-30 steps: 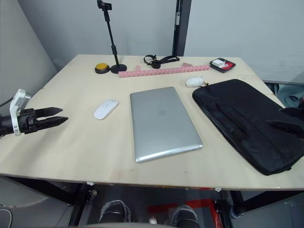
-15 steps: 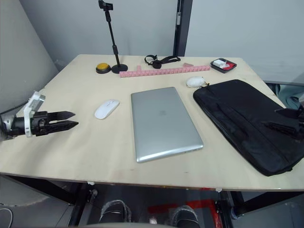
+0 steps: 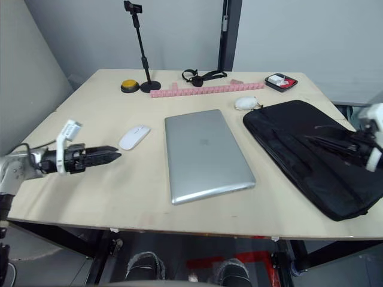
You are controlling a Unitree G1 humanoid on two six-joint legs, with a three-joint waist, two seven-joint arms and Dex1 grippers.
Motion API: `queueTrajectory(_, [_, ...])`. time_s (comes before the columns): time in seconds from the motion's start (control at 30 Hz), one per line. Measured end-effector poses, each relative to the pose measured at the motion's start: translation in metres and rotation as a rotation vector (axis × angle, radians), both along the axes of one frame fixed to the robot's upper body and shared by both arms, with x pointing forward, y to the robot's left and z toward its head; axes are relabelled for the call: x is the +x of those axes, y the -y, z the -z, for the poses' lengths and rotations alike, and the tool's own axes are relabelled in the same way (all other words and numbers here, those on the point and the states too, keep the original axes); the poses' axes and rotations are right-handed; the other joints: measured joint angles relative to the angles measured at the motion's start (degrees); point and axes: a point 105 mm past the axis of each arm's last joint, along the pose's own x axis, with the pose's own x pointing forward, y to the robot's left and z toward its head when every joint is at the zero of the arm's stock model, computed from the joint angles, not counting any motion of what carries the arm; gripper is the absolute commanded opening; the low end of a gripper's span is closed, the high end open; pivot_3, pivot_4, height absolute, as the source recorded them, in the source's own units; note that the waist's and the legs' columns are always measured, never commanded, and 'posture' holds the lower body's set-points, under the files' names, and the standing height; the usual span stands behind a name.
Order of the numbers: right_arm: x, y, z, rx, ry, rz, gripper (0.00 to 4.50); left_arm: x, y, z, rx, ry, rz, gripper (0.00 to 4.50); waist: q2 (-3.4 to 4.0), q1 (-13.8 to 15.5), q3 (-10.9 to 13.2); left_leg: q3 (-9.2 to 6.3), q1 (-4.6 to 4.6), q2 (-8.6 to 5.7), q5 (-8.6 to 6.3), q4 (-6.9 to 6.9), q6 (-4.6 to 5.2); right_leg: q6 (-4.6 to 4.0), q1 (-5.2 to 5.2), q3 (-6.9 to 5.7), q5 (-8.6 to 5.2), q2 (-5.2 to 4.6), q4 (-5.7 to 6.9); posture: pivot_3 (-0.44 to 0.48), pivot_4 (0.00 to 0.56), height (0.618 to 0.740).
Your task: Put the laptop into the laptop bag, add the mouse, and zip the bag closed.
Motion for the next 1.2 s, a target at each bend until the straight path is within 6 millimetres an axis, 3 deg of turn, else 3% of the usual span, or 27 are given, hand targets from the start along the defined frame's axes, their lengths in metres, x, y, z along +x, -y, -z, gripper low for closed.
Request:
queueTrajectory(0.1, [0.008, -0.034, -0.006, -0.031, 0.031, -0.089, 0.6, 0.013, 0.009, 0.006, -0.037, -0.111, -0.043, 4.5, 0.0, -0.07, 0.0, 0.0, 0.13, 0.0, 0.01, -0.02, 0.0, 0.01, 0.09, 0.01, -0.01, -0.01, 0.08, 0.0, 0.15, 0.739])
queueTrajectory(0.17, [0.014, -0.055, -0.009, -0.054, 0.049, -0.145, 0.03, 0.023, 0.021, 0.0, -0.117, -0.165, -0.05, 4.5, 0.0, 0.0, 0.0, -0.01, 0.23, -0.01, 0.01, -0.02, -0.01, 0.01, 0.22, 0.0, -0.01, -0.01, 0.09, 0.0, 0.15, 0.739])
queueTrajectory(0.3, [0.024, -0.088, -0.001, -0.112, 0.054, -0.205, 0.03, 0.029, 0.032, -0.006, -0.212, -0.245, -0.054, 4.5, 0.01, -0.14, -0.01, 0.01, 0.25, -0.01, 0.01, -0.08, -0.06, 0.01, 0.33, 0.01, -0.02, -0.01, -0.11, 0.0, 0.15, 0.739])
queueTrajectory(0.43, [0.06, -0.111, 0.028, -0.344, 0.058, -0.098, 0.03, 0.041, 0.051, 0.008, -0.254, -0.335, -0.075, 4.5, 0.01, -0.35, 0.0, -0.02, 0.22, -0.04, 0.03, -0.12, -0.1, 0.01, 0.35, -0.04, -0.02, -0.02, -0.18, 0.0, 0.15, 0.739])
queueTrajectory(0.57, [0.084, -0.122, 0.052, -0.425, 0.001, 0.0, 0.03, 0.053, 0.059, 0.024, -0.229, -0.39, -0.133, 4.5, 0.01, -0.24, 0.01, -0.05, 0.09, -0.04, 0.03, -0.19, -0.15, 0.02, 0.27, -0.09, -0.02, -0.01, -0.28, 0.0, 0.15, 0.739])
queueTrajectory(0.77, [0.11, -0.132, 0.069, -0.468, -0.109, 0.172, 0.03, 0.065, 0.072, 0.028, -0.204, -0.375, -0.154, 4.5, 0.01, -0.21, 0.01, -0.27, -0.19, -0.04, 0.05, -0.22, -0.2, 0.0, 0.23, -0.29, 0.0, -0.01, -0.46, 0.0, 0.15, 0.739])
queueTrajectory(0.93, [0.118, -0.139, 0.089, -0.485, -0.163, 0.241, 0.03, 0.069, 0.081, 0.031, -0.204, -0.377, -0.146, 4.5, 0.01, 0.09, 0.01, -0.4, -0.24, -0.06, 0.06, -0.25, -0.26, 0.0, 0.28, -0.41, -0.01, -0.03, -0.49, 0.0, 0.15, 0.739])
queueTrajectory(1.2, [0.123, -0.137, 0.103, -0.531, -0.189, 0.321, 0.03, 0.071, 0.082, 0.033, -0.2, -0.355, -0.132, 4.5, 0.02, -0.07, 0.01, -0.48, -0.18, -0.05, 0.24, -0.27, -0.62, 0.02, 0.35, -0.45, 0.0, -0.02, -0.47, 0.0, 0.15, 0.739])
